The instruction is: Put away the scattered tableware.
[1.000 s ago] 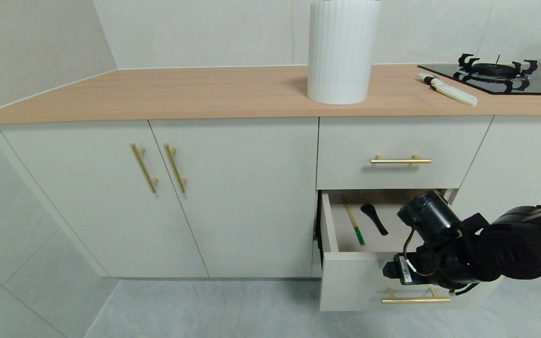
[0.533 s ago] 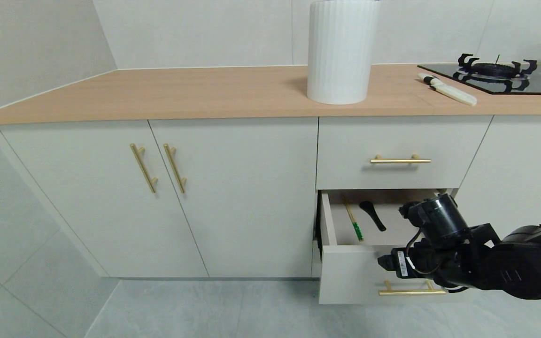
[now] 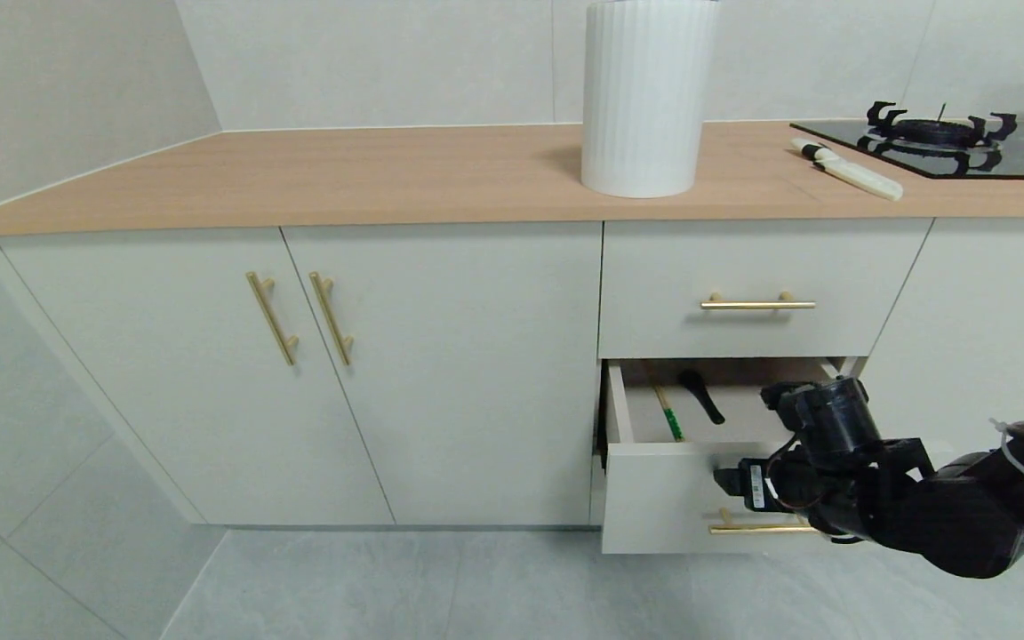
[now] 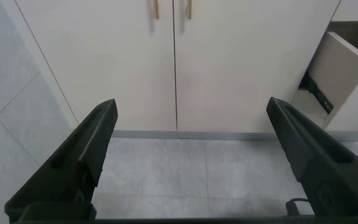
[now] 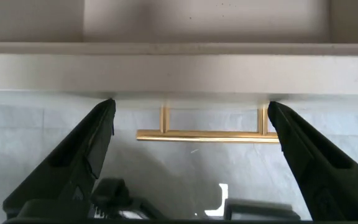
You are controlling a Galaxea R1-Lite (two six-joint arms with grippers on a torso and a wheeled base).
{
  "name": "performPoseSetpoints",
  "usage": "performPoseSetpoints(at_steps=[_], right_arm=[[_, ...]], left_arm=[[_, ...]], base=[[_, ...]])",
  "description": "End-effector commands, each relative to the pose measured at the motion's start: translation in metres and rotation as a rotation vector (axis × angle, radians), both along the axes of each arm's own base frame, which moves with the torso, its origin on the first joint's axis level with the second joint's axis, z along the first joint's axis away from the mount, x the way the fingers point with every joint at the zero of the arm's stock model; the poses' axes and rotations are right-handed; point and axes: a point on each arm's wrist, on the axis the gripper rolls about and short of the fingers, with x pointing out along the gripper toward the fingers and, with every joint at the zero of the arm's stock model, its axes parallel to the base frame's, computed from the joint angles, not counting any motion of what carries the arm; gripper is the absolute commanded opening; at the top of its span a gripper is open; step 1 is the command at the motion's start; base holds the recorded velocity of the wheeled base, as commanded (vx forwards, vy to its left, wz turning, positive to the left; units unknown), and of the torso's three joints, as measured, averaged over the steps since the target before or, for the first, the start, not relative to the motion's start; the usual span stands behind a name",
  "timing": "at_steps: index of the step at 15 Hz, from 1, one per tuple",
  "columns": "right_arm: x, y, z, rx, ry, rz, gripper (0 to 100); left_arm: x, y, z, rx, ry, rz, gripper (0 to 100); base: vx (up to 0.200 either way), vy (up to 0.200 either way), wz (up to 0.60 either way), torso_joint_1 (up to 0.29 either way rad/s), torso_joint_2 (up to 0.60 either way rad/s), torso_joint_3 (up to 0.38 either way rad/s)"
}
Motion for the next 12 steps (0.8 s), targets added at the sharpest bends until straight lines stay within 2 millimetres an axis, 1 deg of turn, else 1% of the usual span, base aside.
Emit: performPoseSetpoints(at_steps=[1,4,6,10,12], right_arm=[[0.01,-0.007,-0.017,0.011,-0.027,-0.033,100],[0.019,-0.01,-0.024,0.027,-0.069,-0.052,100],[0.025,-0.008,-0.031,0.039,-0.098,-0.054,100],[0.041,-0.006,-0.046,0.085,-0.224,-0.064,100],[0.046,-0.006,-0.049,0.097,-0.262,-0.069,100]], left_arm=[[0.0,0.0,0.0,-0.001,0.0,0.0,100],[0.0,0.0,0.0,-0.001,0.0,0.0,100],[0.0,0.0,0.0,-0.001,0.0,0.0,100],[0.0,0.0,0.0,-0.001,0.0,0.0,100],[0.0,0.0,0.0,-0.001,0.0,0.0,100]], base=[[0.0,0.0,0.0,0.0,0.0,0.0],[0.0,0.0,0.0,0.0,0.0,0.0],[0.0,0.0,0.0,0.0,0.0,0.0],[0.0,0.0,0.0,0.0,0.0,0.0],[0.0,0.0,0.0,0.0,0.0,0.0]])
